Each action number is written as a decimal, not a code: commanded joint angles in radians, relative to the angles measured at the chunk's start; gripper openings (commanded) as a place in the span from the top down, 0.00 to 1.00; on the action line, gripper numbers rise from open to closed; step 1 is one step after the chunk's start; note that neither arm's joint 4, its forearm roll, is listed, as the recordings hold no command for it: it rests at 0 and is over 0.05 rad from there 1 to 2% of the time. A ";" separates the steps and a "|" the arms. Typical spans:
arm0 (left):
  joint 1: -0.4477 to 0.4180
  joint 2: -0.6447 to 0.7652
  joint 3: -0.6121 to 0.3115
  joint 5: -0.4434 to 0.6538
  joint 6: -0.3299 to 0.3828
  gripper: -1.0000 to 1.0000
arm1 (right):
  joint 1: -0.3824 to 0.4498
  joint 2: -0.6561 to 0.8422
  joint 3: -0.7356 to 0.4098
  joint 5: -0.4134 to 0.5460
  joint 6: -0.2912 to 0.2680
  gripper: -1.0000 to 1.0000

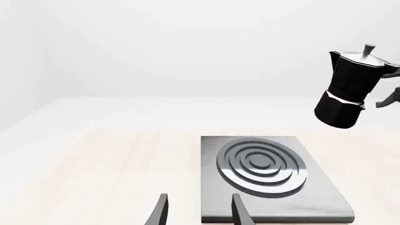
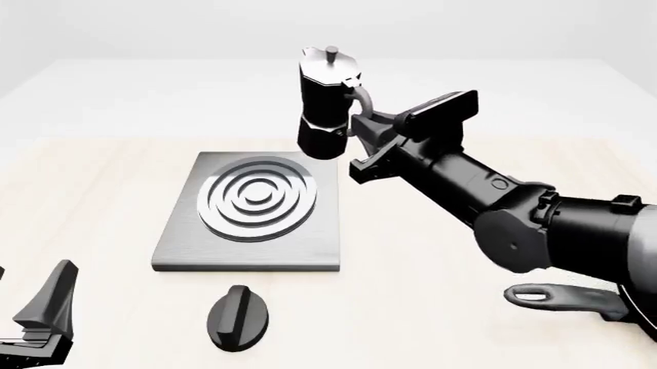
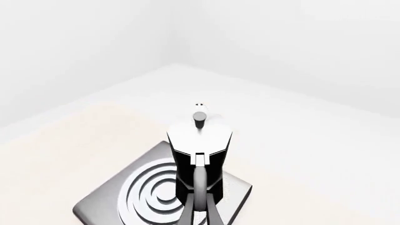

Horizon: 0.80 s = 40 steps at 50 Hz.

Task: Put the moka pot on the stove.

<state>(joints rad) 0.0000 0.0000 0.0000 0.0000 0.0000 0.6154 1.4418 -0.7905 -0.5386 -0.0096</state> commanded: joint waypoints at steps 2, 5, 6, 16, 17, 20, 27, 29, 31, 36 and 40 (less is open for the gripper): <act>0.000 0.000 0.000 0.000 0.000 0.00 | 0.011 0.058 -0.060 -0.014 0.014 1.00; 0.000 0.000 0.000 0.000 0.000 0.00 | 0.013 0.079 -0.077 -0.015 0.020 1.00; 0.000 0.000 0.000 0.000 0.000 0.00 | 0.013 0.083 -0.081 -0.015 0.020 1.00; 0.000 0.000 0.000 0.000 0.000 0.00 | 0.022 0.136 -0.124 -0.016 0.026 1.00; 0.000 0.000 0.000 0.000 0.000 0.00 | 0.022 0.136 -0.124 -0.016 0.026 1.00; 0.000 0.000 0.000 0.000 0.000 0.00 | 0.028 0.155 -0.142 -0.016 0.028 1.00; 0.000 0.000 0.000 0.000 0.000 0.00 | 0.035 0.186 -0.166 -0.017 0.033 1.00; 0.000 0.000 0.000 0.000 0.000 0.00 | 0.038 0.196 -0.174 -0.017 0.034 1.00; 0.000 0.000 0.000 0.000 0.000 0.00 | 0.041 0.206 -0.182 -0.017 0.035 1.00; 0.000 0.000 0.000 0.000 0.000 0.00 | 0.046 0.230 -0.204 -0.016 0.038 1.00; 0.000 0.000 0.000 0.000 0.000 0.00 | 0.049 0.243 -0.215 -0.014 0.040 1.00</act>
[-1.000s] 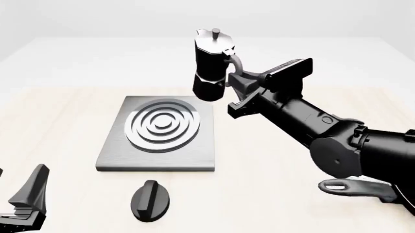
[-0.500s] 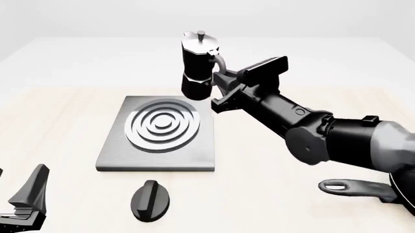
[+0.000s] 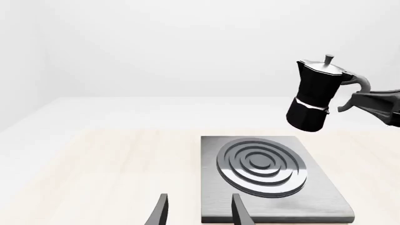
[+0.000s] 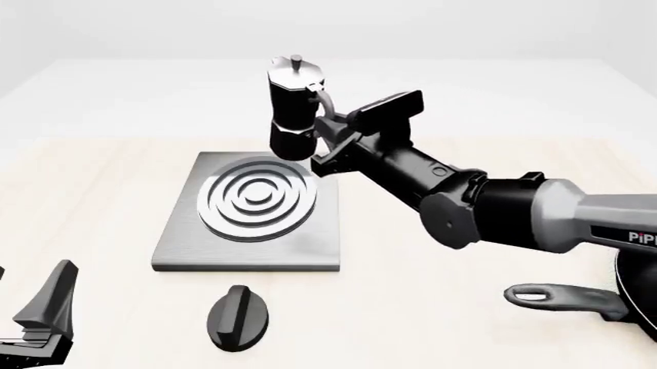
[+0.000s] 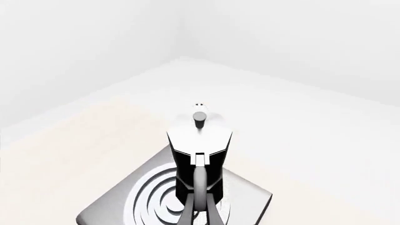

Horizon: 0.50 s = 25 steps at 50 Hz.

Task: Put the moka pot on the stove.

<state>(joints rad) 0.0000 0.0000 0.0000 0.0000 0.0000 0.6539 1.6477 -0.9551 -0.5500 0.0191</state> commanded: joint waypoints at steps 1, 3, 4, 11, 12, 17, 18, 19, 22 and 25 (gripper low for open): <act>0.000 0.000 0.000 0.000 0.000 0.00 | 0.012 0.045 -0.057 -0.003 0.011 1.00; 0.000 0.000 0.000 0.000 0.000 0.00 | 0.012 0.053 -0.062 -0.004 0.014 1.00; 0.000 0.000 0.000 0.000 0.000 0.00 | 0.013 0.057 -0.064 -0.004 0.015 1.00; 0.000 0.000 0.000 0.000 0.000 0.00 | 0.017 0.083 -0.083 -0.001 0.018 1.00; 0.000 0.000 0.000 0.000 0.000 0.00 | 0.017 0.087 -0.086 0.000 0.018 1.00; 0.000 0.000 0.000 0.000 0.000 0.00 | 0.019 0.105 -0.100 0.000 0.021 1.00; 0.000 0.000 0.000 0.000 0.000 0.00 | 0.019 0.110 -0.103 0.000 0.022 1.00; 0.000 0.000 0.000 0.000 0.000 0.00 | 0.020 0.113 -0.105 0.000 0.022 1.00; 0.000 0.000 0.000 0.000 0.000 0.00 | 0.022 0.123 -0.111 -0.001 0.024 1.00; 0.000 0.000 0.000 0.000 0.000 0.00 | 0.024 0.130 -0.117 0.000 0.026 1.00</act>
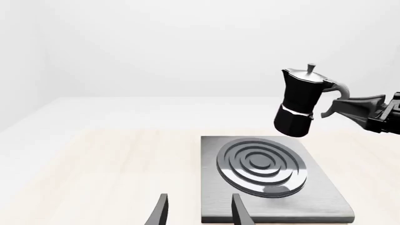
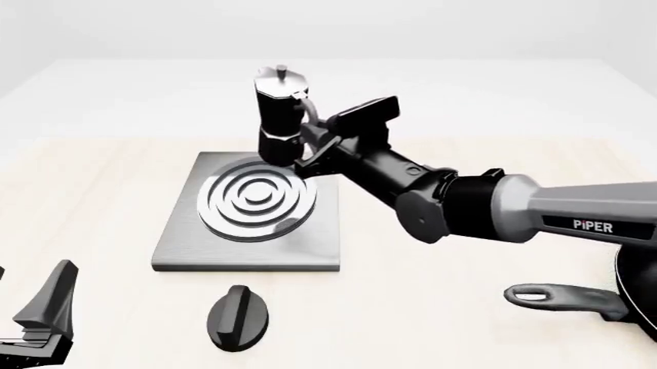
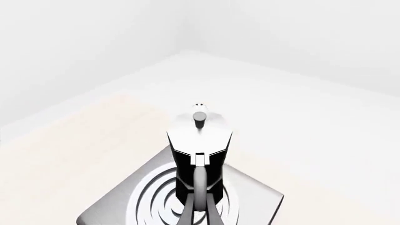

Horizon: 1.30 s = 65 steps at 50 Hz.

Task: Put the moka pot on the stove.

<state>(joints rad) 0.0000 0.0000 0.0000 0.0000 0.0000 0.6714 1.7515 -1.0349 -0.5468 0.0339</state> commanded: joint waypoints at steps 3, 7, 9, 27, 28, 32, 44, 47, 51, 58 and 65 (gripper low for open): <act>0.000 0.000 0.000 0.000 0.000 0.00 | 0.008 0.037 -0.045 -0.003 0.012 1.00; 0.000 0.000 0.000 0.000 0.000 0.00 | 0.010 0.049 -0.053 -0.002 0.013 1.00; 0.000 0.000 0.000 0.000 0.000 0.00 | 0.011 0.054 -0.057 -0.002 0.014 1.00; 0.000 0.000 0.000 0.000 0.000 0.00 | 0.021 0.120 -0.098 -0.004 0.027 1.00; 0.000 0.000 0.000 0.000 0.000 0.00 | 0.023 0.123 -0.101 -0.004 0.027 1.00; 0.000 0.000 0.000 0.000 0.000 0.00 | 0.024 0.137 -0.111 -0.003 0.029 1.00; 0.000 0.000 0.000 0.000 0.000 0.00 | 0.025 0.160 -0.124 -0.003 0.033 1.00; 0.000 0.000 0.000 0.000 0.000 0.00 | 0.024 0.166 -0.128 -0.002 0.034 1.00; 0.000 0.000 0.000 0.000 0.000 0.00 | 0.024 0.173 -0.133 -0.001 0.034 1.00; 0.000 0.000 0.000 0.000 0.000 0.00 | 0.026 0.191 -0.142 -0.001 0.036 1.00; 0.000 0.000 0.000 0.000 0.000 0.00 | 0.028 0.204 -0.148 -0.001 0.038 1.00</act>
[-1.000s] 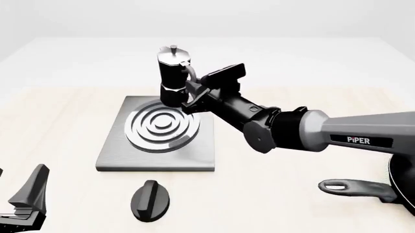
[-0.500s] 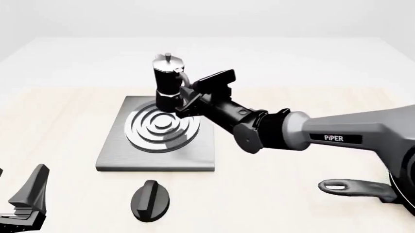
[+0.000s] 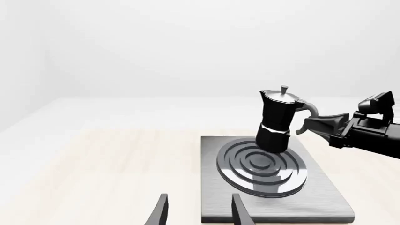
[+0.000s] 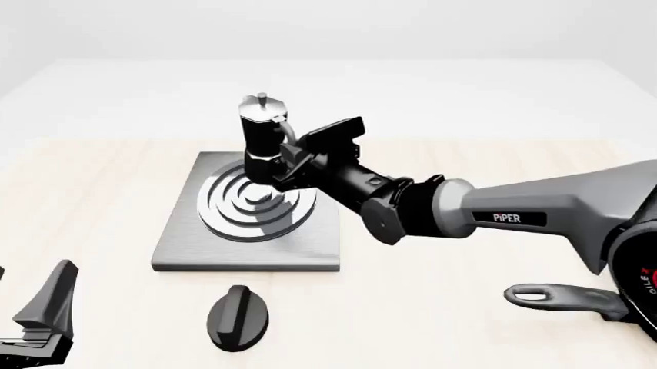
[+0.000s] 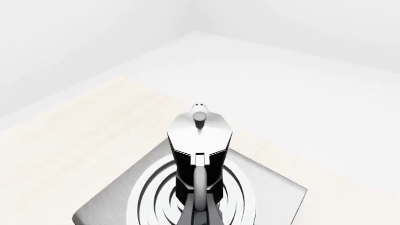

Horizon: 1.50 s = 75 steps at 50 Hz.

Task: Put the moka pot on the stove.

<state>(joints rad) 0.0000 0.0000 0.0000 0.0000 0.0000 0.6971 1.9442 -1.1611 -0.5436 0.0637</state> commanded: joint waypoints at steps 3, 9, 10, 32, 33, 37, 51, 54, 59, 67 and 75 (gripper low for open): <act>0.000 0.000 0.000 0.000 0.000 0.00 | 0.002 0.015 -0.023 -0.005 0.009 1.00; 0.000 0.000 0.000 0.000 0.000 0.00 | 0.003 0.024 -0.026 -0.004 0.011 1.00; 0.000 0.000 0.000 0.000 0.000 0.00 | 0.003 0.025 -0.027 -0.004 0.011 1.00; 0.000 0.000 0.000 0.000 0.000 0.00 | 0.008 0.056 -0.034 -0.010 0.026 1.00; 0.000 0.000 0.000 0.000 0.000 0.00 | 0.008 0.056 -0.034 -0.010 0.026 1.00; 0.000 0.000 0.000 0.000 0.000 0.00 | 0.007 0.062 -0.033 -0.012 0.027 1.00; 0.000 0.000 0.000 0.000 0.000 0.00 | 0.008 0.074 -0.033 -0.019 0.040 1.00; 0.000 0.000 0.000 0.000 0.000 0.00 | 0.007 0.074 -0.033 -0.020 0.041 1.00; 0.000 0.000 0.000 0.000 0.000 0.00 | 0.008 0.080 -0.033 -0.021 0.044 1.00; 0.000 0.000 0.000 0.000 0.000 0.00 | 0.009 0.086 -0.034 -0.024 0.045 1.00; 0.000 0.000 0.000 0.000 0.000 0.00 | 0.009 0.093 -0.034 -0.025 0.049 1.00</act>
<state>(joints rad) 0.0000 0.0000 0.0000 0.0000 0.0000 0.7055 2.0372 -1.1860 -0.5628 0.1033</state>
